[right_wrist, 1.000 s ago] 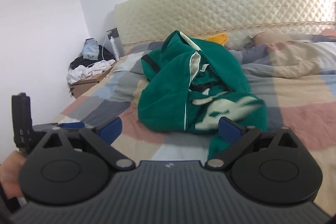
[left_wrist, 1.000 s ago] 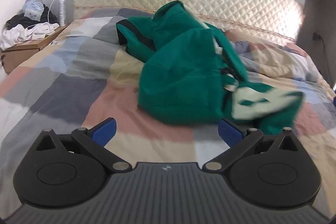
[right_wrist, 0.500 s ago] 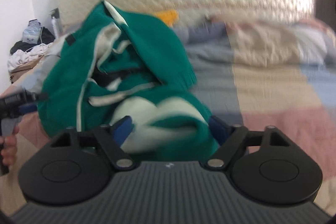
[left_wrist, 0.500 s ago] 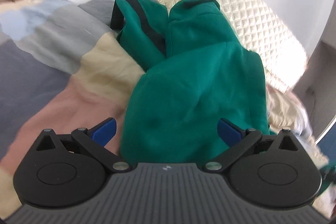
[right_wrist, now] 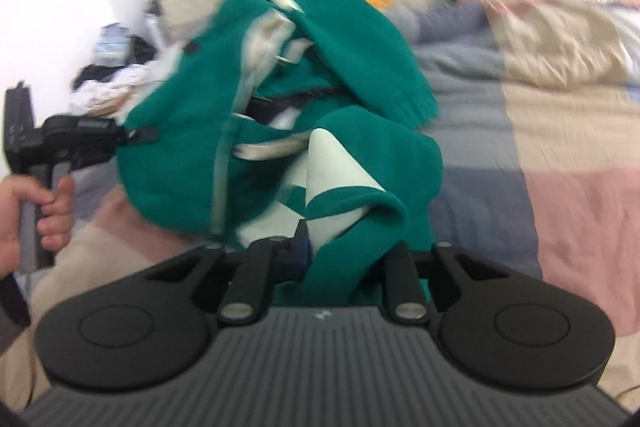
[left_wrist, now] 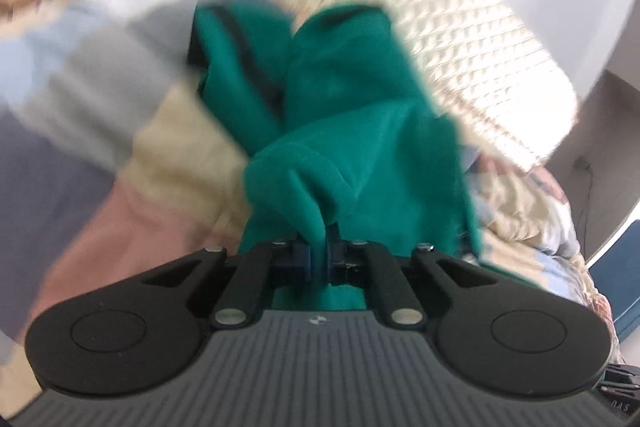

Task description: Fold large clothes

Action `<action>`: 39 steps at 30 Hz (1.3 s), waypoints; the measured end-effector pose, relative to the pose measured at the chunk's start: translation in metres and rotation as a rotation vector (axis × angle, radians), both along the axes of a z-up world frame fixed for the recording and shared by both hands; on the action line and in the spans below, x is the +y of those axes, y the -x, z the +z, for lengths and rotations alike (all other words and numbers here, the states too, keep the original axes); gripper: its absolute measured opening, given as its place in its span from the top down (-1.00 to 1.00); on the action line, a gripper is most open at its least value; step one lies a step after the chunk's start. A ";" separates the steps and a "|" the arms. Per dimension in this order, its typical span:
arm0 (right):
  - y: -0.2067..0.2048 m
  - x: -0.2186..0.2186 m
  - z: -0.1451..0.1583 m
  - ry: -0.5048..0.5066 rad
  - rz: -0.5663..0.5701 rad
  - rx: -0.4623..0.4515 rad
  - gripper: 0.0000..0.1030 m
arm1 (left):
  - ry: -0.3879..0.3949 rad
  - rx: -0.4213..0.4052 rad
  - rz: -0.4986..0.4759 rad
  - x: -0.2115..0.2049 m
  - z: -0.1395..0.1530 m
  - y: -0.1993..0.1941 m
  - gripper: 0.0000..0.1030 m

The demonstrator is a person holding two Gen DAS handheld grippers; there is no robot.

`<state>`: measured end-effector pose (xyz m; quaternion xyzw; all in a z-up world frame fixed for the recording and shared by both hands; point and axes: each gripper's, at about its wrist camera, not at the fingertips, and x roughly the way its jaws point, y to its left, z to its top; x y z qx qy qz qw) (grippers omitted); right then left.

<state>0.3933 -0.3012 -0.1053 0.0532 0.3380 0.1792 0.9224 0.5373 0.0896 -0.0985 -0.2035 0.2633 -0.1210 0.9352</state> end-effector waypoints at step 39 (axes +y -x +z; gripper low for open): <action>0.340 0.056 0.089 -0.105 0.175 0.006 0.91 | -0.011 0.042 -0.231 -0.078 0.040 0.440 0.86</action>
